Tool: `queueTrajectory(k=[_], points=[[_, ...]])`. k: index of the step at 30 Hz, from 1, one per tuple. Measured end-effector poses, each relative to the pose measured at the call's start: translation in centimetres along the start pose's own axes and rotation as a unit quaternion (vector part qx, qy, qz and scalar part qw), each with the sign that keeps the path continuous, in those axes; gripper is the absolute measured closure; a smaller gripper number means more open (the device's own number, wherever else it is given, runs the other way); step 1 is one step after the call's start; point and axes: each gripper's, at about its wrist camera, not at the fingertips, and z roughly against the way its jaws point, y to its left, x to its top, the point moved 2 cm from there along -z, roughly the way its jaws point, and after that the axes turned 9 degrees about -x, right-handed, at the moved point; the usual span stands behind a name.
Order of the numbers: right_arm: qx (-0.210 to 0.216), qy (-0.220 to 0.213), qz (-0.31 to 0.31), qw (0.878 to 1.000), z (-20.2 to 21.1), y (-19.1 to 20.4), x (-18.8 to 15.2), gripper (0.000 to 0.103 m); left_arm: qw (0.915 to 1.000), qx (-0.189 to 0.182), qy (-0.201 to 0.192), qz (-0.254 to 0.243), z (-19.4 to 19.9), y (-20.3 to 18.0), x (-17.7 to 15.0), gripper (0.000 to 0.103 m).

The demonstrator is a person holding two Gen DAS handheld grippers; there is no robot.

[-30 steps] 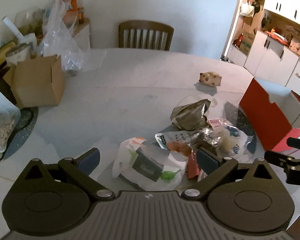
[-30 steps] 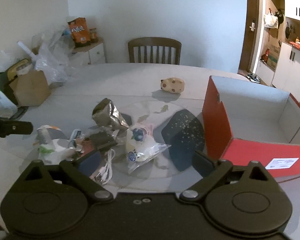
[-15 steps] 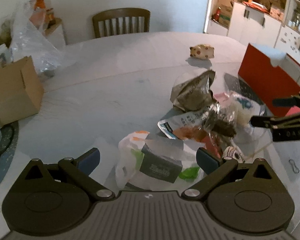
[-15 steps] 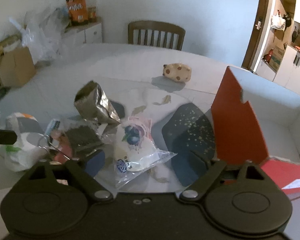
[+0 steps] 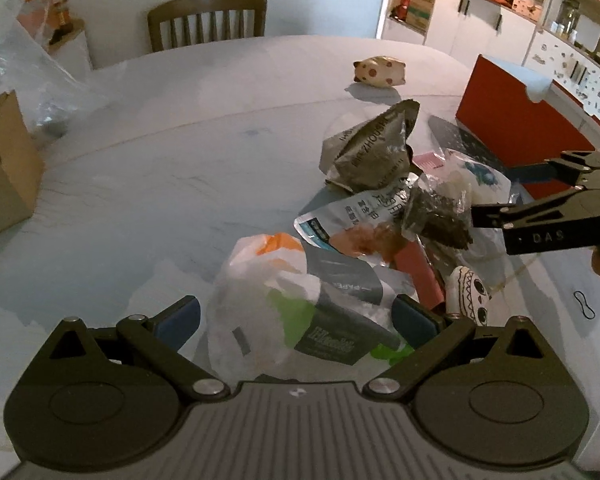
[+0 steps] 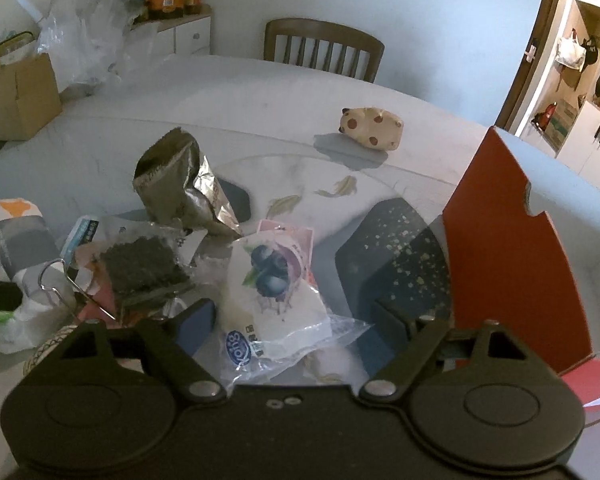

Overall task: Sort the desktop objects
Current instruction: 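Grasp the white plastic bag with left gripper while right gripper grasps blueberry-print bag, then carry both held bags over the open red shoebox with both grippers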

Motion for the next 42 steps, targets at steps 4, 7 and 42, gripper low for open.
queueTrajectory(k=[4,7,42], points=[[0.000,0.003,-0.006,1.000,-0.1,0.0,0.1,0.021,0.9998,-0.016,0.001,0.012,-0.2,0.2,0.0,0.006],[0.000,0.004,-0.007,1.000,0.0,0.0,0.2,0.024,0.9996,-0.022,-0.001,0.016,-0.1,0.3,-0.1,0.013],[-0.019,0.001,-0.106,0.994,6.9,-1.9,-0.8,0.053,0.9952,-0.064,-0.042,0.061,5.5,2.3,-0.3,0.063]])
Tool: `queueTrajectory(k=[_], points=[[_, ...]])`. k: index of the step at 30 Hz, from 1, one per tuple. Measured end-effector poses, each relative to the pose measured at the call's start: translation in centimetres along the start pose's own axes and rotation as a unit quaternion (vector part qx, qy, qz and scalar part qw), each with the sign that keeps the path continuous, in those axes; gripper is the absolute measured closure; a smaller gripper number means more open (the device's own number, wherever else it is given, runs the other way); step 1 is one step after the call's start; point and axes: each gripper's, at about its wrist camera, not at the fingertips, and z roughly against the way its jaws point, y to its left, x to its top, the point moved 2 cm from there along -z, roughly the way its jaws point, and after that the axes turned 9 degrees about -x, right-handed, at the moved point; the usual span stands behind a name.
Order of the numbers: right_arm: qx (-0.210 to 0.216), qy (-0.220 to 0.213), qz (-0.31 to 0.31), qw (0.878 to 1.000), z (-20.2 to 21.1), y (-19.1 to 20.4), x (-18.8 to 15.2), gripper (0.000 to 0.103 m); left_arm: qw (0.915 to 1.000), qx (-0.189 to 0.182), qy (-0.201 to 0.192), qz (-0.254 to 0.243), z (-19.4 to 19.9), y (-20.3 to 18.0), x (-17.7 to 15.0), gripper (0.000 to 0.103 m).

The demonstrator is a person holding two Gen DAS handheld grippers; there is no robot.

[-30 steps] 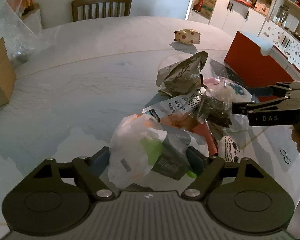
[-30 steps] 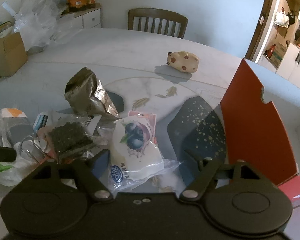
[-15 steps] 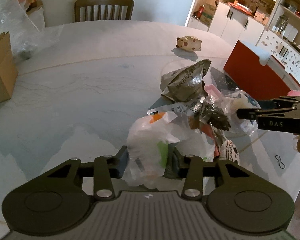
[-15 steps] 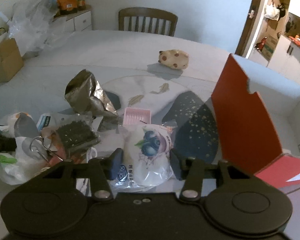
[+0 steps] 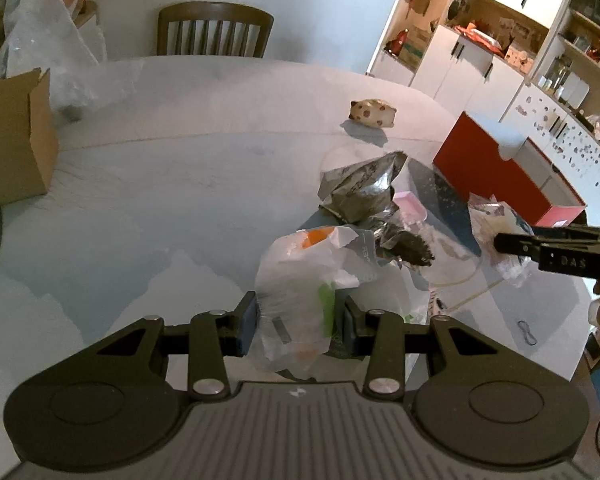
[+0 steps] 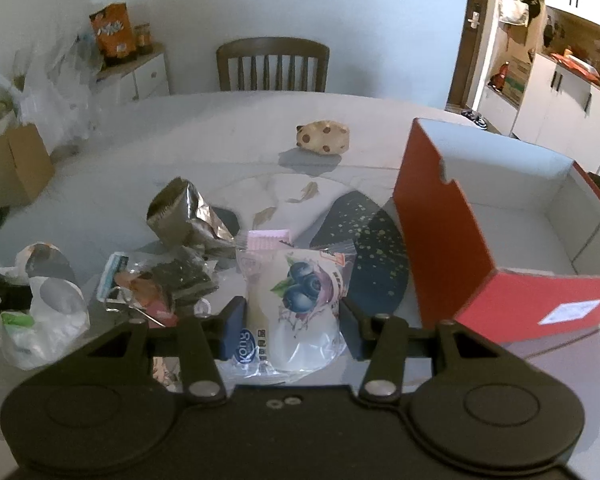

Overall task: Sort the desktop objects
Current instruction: 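Carry both held bags over the open red shoebox with both grippers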

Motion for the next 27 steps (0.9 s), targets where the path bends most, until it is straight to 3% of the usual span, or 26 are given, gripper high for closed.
queueTrajectory(k=[14,27], points=[[0.027,-0.013,-0.026,0.999,4.6,-3.4,-0.1,0.053,0.9996,-0.014,-0.019,-0.014,1.4,-5.9,1.9,0.063],[0.054,-0.028,-0.021,0.998,5.8,-10.8,1.5,0.053,0.9985,-0.029,-0.039,-0.024,-2.1,-15.2,5.0,0.063]])
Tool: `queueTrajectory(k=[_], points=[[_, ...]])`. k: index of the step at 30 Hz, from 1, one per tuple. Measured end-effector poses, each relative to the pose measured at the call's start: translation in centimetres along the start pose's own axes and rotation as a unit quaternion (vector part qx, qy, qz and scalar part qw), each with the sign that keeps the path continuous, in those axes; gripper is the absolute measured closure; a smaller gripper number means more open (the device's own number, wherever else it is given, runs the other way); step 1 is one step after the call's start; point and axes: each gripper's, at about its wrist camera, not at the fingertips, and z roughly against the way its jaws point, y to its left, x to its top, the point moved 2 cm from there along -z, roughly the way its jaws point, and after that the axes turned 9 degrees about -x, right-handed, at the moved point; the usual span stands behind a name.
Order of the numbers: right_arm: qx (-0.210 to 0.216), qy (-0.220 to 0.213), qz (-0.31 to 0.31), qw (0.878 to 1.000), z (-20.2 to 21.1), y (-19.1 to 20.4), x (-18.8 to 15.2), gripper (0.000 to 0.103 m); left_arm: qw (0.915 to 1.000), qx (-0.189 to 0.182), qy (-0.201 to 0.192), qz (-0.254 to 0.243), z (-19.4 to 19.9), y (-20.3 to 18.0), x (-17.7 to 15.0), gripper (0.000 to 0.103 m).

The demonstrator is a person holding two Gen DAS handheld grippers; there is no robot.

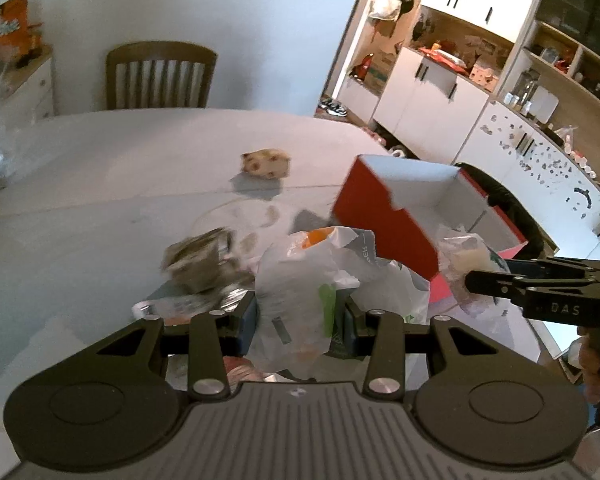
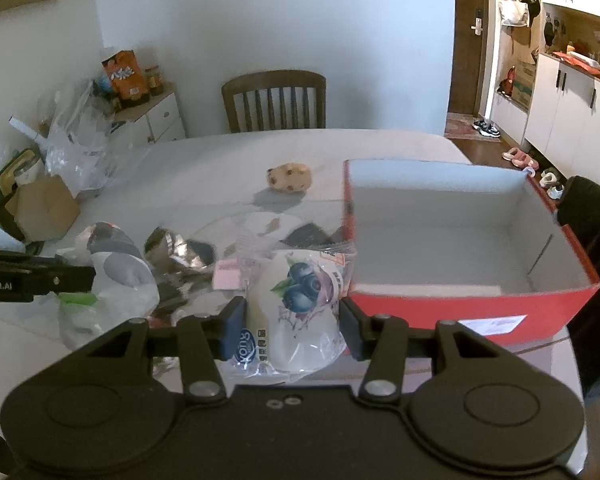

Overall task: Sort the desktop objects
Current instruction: 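Carry both held bags over the open red shoebox with both grippers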

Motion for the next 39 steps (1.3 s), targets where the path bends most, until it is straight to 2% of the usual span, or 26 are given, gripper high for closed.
queueTrajectory(k=[11,20,28,39], points=[[0.003,-0.014,-0.003,1.000,-0.6,-7.7,1.7,0.053,0.9994,-0.012,-0.001,-0.032,-5.4,-7.1,3.0,0.063],[-0.010,-0.017,-0.011,1.000,-1.7,-13.2,2.5,0.053,0.9978,-0.021,0.010,-0.062,-9.5,-11.4,4.5,0.063],[-0.024,-0.021,-0.010,0.999,-3.0,-16.3,3.2,0.053,0.9953,-0.025,0.013,-0.093,-12.6,-14.1,6.8,0.062],[-0.035,-0.002,-0.020,0.999,-6.2,-19.3,3.6,0.053,0.9874,-0.016,0.051,-0.149,-19.2,-15.9,9.1,0.062]])
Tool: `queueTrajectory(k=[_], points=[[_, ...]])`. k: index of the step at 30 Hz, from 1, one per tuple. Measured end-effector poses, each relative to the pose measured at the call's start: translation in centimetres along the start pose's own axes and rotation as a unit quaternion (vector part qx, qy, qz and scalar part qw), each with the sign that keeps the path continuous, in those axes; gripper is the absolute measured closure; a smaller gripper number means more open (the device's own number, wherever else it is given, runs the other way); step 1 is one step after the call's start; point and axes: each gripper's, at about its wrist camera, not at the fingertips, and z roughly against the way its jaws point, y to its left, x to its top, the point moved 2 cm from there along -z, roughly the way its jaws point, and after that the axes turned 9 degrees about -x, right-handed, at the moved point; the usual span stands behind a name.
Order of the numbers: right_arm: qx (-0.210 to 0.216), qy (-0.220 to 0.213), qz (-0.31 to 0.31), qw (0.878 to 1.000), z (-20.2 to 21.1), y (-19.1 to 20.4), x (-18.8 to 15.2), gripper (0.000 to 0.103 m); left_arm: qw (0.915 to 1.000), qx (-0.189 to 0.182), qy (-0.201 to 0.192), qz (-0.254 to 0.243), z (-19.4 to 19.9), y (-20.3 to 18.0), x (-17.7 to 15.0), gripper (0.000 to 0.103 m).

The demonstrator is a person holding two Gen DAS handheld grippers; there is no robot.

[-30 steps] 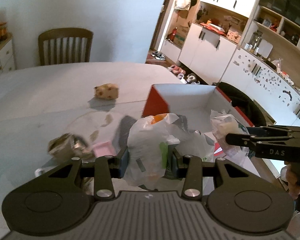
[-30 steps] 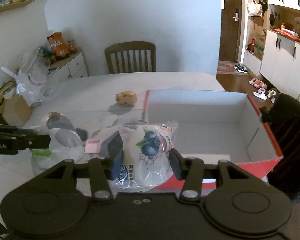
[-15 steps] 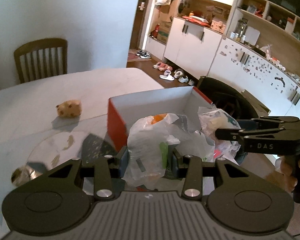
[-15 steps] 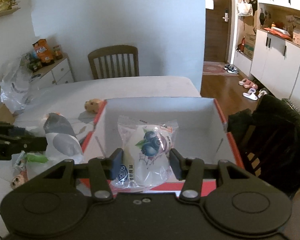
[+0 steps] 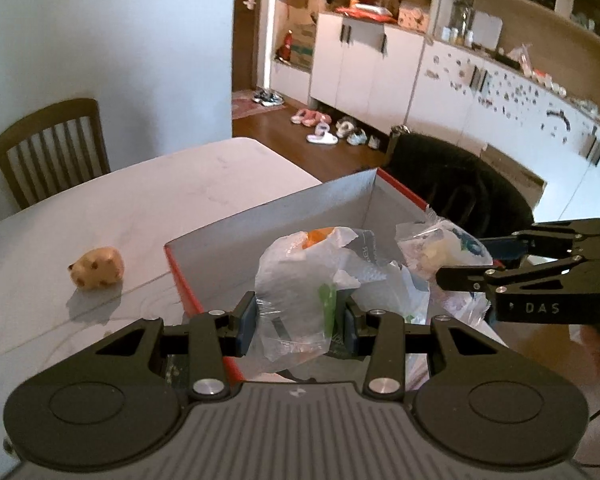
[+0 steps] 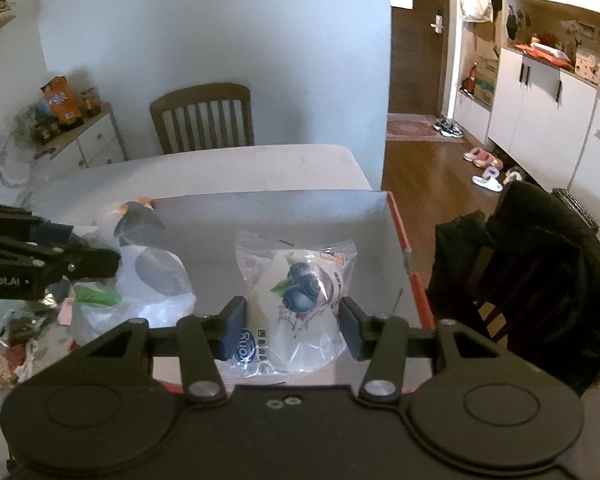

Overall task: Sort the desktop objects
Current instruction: 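Carry both held bags over the open red shoebox with both grippers, then lower both bags into the red shoebox and open both grippers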

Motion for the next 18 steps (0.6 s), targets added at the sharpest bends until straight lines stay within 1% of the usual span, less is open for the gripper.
queueTrajectory(k=[3,7,9,11,15,18], points=[[-0.001,0.009,-0.004,1.000,-1.1,-0.6,0.0,0.053,0.9997,0.004,0.018,-0.012,-1.7,0.1,0.5,0.062],[-0.005,0.018,0.008,1.000,-2.4,-0.8,0.0,0.053,0.9989,0.011,0.042,-0.017,-3.7,0.5,0.8,0.061],[-0.003,0.025,0.012,1.000,-3.1,-0.9,0.0,0.053,0.9983,0.008,0.055,-0.017,-4.8,0.8,0.8,0.061],[-0.003,0.032,0.019,0.999,-3.9,-0.7,-0.2,0.053,0.9972,0.010,0.069,-0.029,-5.8,0.7,0.7,0.061],[0.011,0.053,0.031,0.998,-5.5,-0.2,-0.7,0.053,0.9947,0.010,0.095,-0.039,-7.9,0.6,0.4,0.061],[0.014,0.068,0.044,0.997,-6.7,0.2,-1.2,0.053,0.9926,0.008,0.114,-0.041,-9.2,0.7,0.2,0.061]])
